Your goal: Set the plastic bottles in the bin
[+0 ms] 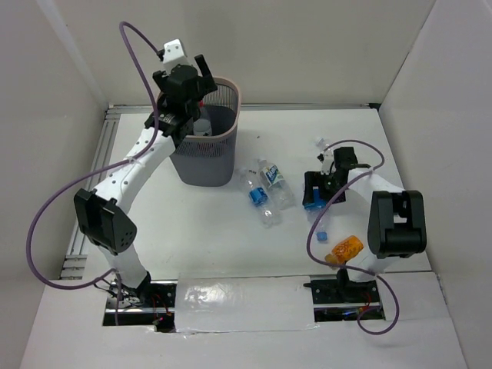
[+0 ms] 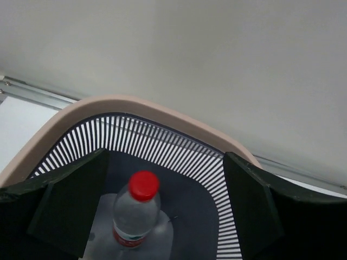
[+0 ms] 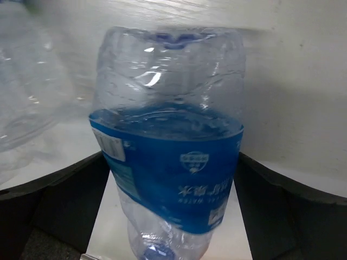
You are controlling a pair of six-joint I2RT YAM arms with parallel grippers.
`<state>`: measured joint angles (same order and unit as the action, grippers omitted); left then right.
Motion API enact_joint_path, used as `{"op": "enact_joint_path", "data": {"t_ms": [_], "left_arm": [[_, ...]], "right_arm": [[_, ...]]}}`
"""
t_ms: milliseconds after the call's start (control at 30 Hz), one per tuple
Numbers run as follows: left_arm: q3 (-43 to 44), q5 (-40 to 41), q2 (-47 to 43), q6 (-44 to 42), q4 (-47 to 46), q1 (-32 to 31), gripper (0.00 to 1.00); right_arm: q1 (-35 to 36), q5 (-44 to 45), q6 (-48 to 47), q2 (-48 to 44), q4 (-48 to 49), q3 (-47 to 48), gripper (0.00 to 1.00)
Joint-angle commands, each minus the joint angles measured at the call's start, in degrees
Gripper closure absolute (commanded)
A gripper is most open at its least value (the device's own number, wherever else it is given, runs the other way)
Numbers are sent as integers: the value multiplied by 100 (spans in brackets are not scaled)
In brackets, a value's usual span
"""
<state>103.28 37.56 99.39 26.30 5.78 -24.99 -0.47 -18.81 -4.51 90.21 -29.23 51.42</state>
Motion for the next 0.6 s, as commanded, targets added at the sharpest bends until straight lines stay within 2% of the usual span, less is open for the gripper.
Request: {"op": "enact_joint_path", "data": {"t_ms": [0, 33, 67, 100, 167, 233, 267, 300, 400, 500, 567], "left_arm": [[201, -239, -490, -678, -349, -311, 1], [53, -571, -726, -966, -350, -609, 1], [51, -574, -728, -969, -350, -612, 1], [-184, -827, -981, -1274, -350, -1012, 1], [-466, -1144, -1237, -1391, -158, -1462, 1], [-1063, -1295, -1588, -1330, 36, -2174, 1], [-1300, -1295, -1703, -1243, 107, -2403, 1], [-1824, -1243, -1817, -981, 238, -2770, 1], [-2618, -1129, -2222, -462, 379, -3212, 1], [-3899, -1355, -2555, 679, 433, -3328, 1], [-4315, -1357, -2609, 989, 380, -3328, 1]], "right_arm": [[3, 545, 223, 259, 278, 280, 1], [64, 719, 284, 312, 278, 281, 4], [65, 721, 284, 313, 278, 281, 4], [117, 773, 284, 408, 278, 333, 6], [117, 773, 284, 409, 278, 334, 22], [117, 590, 214, 313, 208, 395, 40], [117, 371, 118, 243, 147, 447, 61], [56, 212, -31, 68, 85, 509, 69], [56, -447, -444, -179, -345, 1131, 90], [56, -755, -1015, -294, -592, 2220, 91], [178, -896, -1156, -233, -645, 3262, 91]]}}
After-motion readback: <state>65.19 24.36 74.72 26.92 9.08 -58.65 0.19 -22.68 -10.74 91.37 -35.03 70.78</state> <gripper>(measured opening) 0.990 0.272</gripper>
